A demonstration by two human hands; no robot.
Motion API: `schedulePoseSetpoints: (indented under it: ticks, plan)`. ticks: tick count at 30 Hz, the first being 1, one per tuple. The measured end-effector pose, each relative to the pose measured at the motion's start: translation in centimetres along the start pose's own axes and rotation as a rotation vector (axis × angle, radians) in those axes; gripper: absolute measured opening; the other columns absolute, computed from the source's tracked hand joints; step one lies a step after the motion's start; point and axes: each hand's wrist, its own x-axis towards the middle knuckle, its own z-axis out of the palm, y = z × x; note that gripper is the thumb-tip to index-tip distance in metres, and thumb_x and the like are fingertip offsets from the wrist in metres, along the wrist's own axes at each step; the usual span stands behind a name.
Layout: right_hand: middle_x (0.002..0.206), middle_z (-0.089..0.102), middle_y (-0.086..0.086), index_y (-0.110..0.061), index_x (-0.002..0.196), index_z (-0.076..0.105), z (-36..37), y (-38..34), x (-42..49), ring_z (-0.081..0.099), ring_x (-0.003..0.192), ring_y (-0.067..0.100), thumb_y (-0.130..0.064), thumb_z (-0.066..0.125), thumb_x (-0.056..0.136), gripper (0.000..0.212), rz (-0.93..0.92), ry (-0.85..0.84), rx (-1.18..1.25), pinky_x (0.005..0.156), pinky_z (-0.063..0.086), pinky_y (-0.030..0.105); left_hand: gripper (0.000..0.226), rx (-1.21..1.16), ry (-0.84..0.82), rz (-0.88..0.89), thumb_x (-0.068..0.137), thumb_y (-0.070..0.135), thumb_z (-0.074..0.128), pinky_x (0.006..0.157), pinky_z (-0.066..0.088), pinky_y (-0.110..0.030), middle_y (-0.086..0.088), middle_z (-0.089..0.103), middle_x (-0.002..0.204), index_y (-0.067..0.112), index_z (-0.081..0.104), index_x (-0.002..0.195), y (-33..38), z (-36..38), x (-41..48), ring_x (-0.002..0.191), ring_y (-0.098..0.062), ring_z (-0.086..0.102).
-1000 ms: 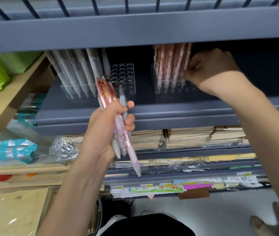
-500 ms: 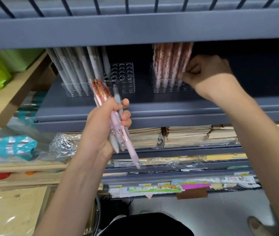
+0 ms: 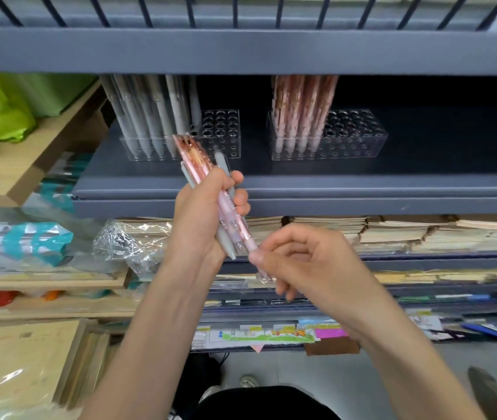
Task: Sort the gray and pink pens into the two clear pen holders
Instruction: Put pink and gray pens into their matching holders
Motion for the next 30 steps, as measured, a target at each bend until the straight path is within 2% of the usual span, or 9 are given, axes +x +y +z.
schedulePoseSetpoints:
  ticks: [5,8,11,16,19,21,23,24,30]
  plan:
    - [0.067,0.066,0.000,-0.010,0.093,0.073,0.0,0.6,-2.4,0.052,0.049,0.000,-0.015,0.076,0.082,0.012,0.015,0.051,0.051,0.047,0.041,0.014,0.012,0.064,0.039,0.041,0.073,0.005,0.059,0.043,0.043,-0.021,-0.004,0.055,0.055,0.007,0.070,0.071,-1.2,0.3,-2.1,0.046,-0.013,0.051]
    - [0.066,0.065,-0.005,-0.013,0.090,0.074,-1.0,0.4,-4.3,0.050,0.050,-0.002,-0.013,0.075,0.083,0.007,0.024,0.057,0.045,0.048,0.038,0.010,0.017,0.074,0.030,-0.002,0.079,0.006,0.060,0.044,0.045,-0.021,-0.005,0.058,0.055,0.010,0.074,0.070,-2.0,0.7,-3.8,0.047,-0.015,0.055]
    - [0.066,0.063,0.000,-0.013,0.086,0.073,-2.0,0.4,-6.0,0.048,0.049,0.000,-0.013,0.074,0.083,0.004,0.027,0.053,0.021,0.047,0.038,0.013,0.018,0.017,0.047,-0.053,0.084,0.005,0.059,0.045,0.046,-0.021,-0.006,0.059,0.056,0.007,0.074,0.074,-3.0,1.3,-5.1,0.047,-0.014,0.056]
    - [0.065,0.061,-0.001,-0.014,0.082,0.071,-3.8,0.8,-7.7,0.048,0.049,0.004,-0.014,0.073,0.085,0.003,0.023,-0.013,-0.019,0.046,0.037,0.015,0.026,-0.072,0.046,-0.042,0.087,0.003,0.058,0.047,0.050,-0.024,-0.008,0.070,0.071,0.008,0.075,0.068,-3.7,2.2,-6.5,0.051,-0.014,0.059]
    - [0.067,0.065,0.001,-0.014,0.083,0.071,-5.6,1.3,-7.9,0.049,0.049,0.009,-0.014,0.072,0.086,0.003,0.049,-0.076,-0.025,0.045,0.039,0.020,0.039,-0.089,0.059,-0.033,0.088,0.003,0.057,0.048,0.050,-0.024,-0.008,0.071,0.071,0.013,0.077,0.057,-3.9,2.9,-6.5,0.050,-0.013,0.059]
    - [0.070,0.068,0.005,-0.012,0.083,0.071,-6.9,1.5,-7.7,0.050,0.049,0.014,-0.014,0.070,0.086,0.003,0.052,-0.124,-0.008,0.046,0.042,0.023,0.034,-0.100,0.072,-0.049,0.089,0.004,0.056,0.047,0.050,-0.023,-0.007,0.069,0.069,0.010,0.079,0.066,-4.1,3.7,-6.3,0.050,-0.012,0.059]
    - [0.071,0.069,0.009,-0.011,0.082,0.071,-8.2,1.6,-7.2,0.050,0.047,0.016,-0.012,0.070,0.086,0.004,0.048,-0.163,0.023,0.045,0.044,0.024,0.022,-0.119,0.102,-0.064,0.090,0.006,0.055,0.047,0.050,-0.022,-0.006,0.069,0.070,0.000,0.074,0.097,-4.4,4.7,-5.9,0.051,-0.012,0.059]
    - [0.071,0.069,0.011,-0.010,0.082,0.071,-9.0,1.7,-6.8,0.050,0.045,0.017,-0.010,0.070,0.086,0.005,0.046,-0.172,0.037,0.043,0.043,0.024,0.021,-0.120,0.115,-0.069,0.091,0.006,0.054,0.048,0.050,-0.023,-0.006,0.068,0.070,-0.003,0.068,0.104,-4.7,5.3,-5.7,0.052,-0.012,0.058]
    - [0.067,0.067,0.015,-0.008,0.075,0.069,-14.1,3.0,-5.2,0.048,0.038,0.018,0.003,0.066,0.082,0.014,0.049,-0.279,0.059,0.039,0.042,0.025,0.016,-0.108,0.178,-0.010,0.094,0.011,0.055,0.055,0.054,-0.025,-0.004,0.065,0.068,0.007,0.066,0.084,-6.9,7.8,-4.2,0.058,-0.014,0.063]
